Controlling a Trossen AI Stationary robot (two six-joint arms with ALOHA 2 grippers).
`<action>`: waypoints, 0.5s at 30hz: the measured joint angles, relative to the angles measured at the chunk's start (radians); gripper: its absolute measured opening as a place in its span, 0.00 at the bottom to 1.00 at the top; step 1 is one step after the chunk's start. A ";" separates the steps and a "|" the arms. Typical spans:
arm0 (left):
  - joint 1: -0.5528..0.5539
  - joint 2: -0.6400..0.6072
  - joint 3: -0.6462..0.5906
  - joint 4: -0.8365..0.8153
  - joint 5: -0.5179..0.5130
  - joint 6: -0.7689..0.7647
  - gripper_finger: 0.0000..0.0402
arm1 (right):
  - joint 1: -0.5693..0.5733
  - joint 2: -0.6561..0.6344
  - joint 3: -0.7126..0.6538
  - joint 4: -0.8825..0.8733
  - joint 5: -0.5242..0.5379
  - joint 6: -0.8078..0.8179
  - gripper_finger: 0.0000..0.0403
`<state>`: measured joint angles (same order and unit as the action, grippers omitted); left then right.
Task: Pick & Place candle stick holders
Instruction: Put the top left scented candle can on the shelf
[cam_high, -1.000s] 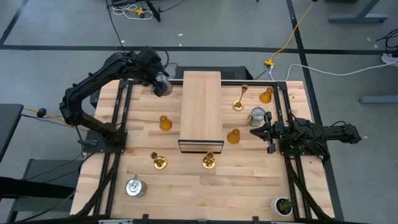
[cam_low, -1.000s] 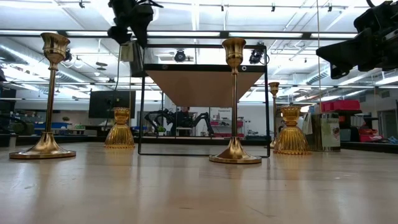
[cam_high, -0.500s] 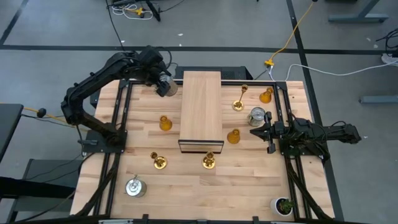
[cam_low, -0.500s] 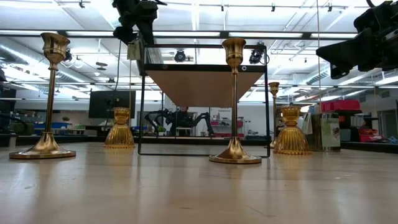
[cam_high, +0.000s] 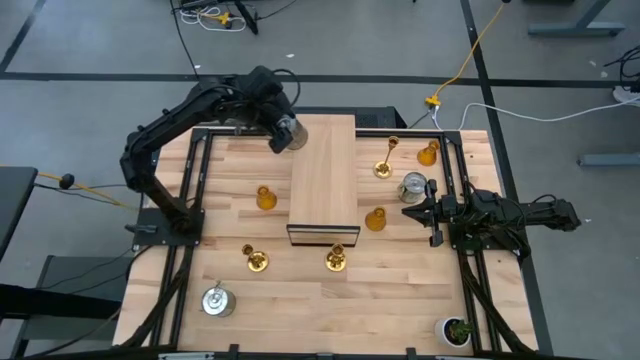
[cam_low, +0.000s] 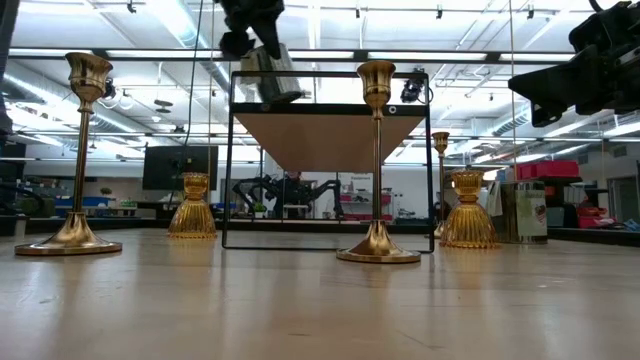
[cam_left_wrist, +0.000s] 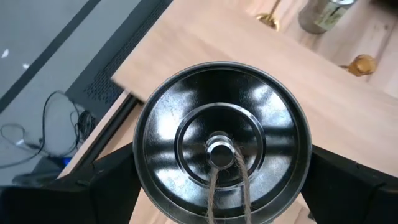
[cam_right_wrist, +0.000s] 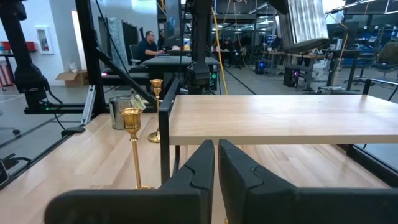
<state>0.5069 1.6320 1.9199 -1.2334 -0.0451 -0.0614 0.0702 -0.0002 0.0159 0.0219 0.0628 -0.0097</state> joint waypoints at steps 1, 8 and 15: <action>-0.007 0.011 0.014 -0.001 0.000 0.005 0.92 | 0.000 0.000 0.000 0.000 0.000 0.000 0.07; -0.052 0.057 0.046 0.007 -0.001 0.032 0.92 | 0.000 0.000 0.000 0.000 0.000 0.000 0.07; -0.095 0.087 0.044 0.032 0.010 0.033 0.92 | 0.000 0.000 0.000 0.000 0.000 0.000 0.07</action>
<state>0.4122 1.7186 1.9643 -1.2010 -0.0354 -0.0287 0.0703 -0.0002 0.0158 0.0219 0.0628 -0.0101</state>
